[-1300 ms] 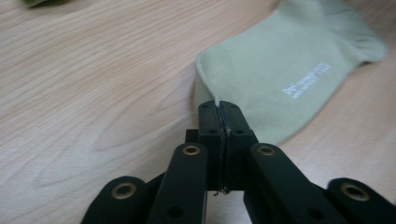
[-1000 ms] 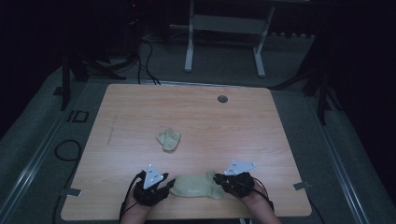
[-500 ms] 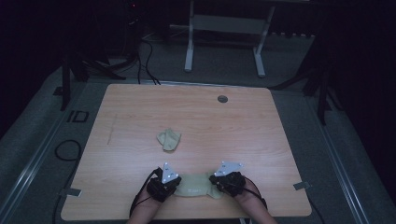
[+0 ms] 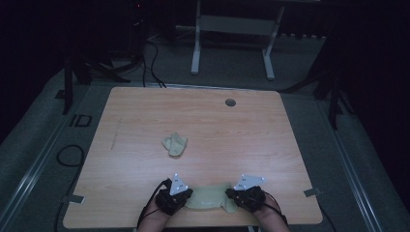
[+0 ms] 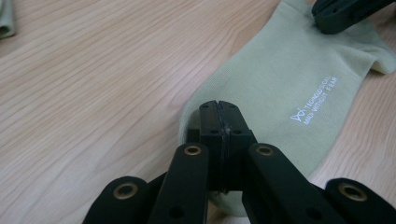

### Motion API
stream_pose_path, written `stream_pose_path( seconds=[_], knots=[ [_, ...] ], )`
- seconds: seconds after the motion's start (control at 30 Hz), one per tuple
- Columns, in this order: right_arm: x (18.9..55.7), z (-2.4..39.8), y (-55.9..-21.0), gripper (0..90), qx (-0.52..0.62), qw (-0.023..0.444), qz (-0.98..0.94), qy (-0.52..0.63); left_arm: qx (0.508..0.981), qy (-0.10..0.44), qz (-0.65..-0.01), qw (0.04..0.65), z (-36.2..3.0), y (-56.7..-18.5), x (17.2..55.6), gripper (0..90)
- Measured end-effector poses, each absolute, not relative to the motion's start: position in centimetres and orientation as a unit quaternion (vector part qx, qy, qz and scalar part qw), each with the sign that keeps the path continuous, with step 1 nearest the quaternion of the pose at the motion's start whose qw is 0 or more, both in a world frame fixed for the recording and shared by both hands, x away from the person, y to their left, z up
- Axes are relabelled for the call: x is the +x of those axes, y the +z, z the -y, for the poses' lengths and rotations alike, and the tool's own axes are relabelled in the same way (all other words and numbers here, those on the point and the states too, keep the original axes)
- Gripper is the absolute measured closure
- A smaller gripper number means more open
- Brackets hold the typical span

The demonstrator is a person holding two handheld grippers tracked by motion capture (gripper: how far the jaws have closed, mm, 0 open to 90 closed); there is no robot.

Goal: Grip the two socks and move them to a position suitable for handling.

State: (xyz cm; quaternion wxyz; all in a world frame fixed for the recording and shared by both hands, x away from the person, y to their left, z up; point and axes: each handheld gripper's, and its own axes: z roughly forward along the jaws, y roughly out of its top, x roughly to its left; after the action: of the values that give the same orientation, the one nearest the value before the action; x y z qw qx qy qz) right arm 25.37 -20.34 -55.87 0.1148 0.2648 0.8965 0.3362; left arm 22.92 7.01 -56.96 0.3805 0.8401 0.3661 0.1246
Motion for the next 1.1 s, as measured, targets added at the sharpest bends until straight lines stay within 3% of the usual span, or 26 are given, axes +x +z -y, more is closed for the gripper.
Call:
stream_pose_path(
  seconds=[0.33,0.37,0.43,0.5,0.67,0.83,1.1],
  knots=[
    [25.8,21.2,-55.9,83.7,0.28,0.113,-0.891,0.339,0.838,0.111,-0.366,0.39,-6.5,-57.0,23.3,89.1],
    [25.9,21.2,-55.8,80.6,0.281,0.108,-0.891,0.338,0.837,0.107,-0.36,0.399,-6.6,-57.1,23.2,85.8],
    [25.8,20.9,-55.5,78.2,0.282,0.104,-0.894,0.331,0.834,0.115,-0.35,0.411,-6.6,-56.9,23.0,68.5],
    [25.6,20.6,-55.0,77.6,0.277,0.102,-0.892,0.341,0.827,0.116,-0.352,0.423,-7.2,-56.3,22.8,66.9],
    [26.1,19.5,-52.4,67.1,0.265,0.116,-0.885,0.364,0.805,0.14,-0.366,0.445,-9.6,-54.9,22.1,47.9],
    [27.7,17.2,-49.1,55.2,0.263,0.119,-0.867,0.407,0.8,0.163,-0.374,0.44,-12.3,-54.8,21.3,47.9],
    [31.6,10.6,-46.9,49.1,0.247,0.117,-0.866,0.418,0.791,0.177,-0.391,0.436,-15.0,-55.4,20.5,44.3]
  ],
)
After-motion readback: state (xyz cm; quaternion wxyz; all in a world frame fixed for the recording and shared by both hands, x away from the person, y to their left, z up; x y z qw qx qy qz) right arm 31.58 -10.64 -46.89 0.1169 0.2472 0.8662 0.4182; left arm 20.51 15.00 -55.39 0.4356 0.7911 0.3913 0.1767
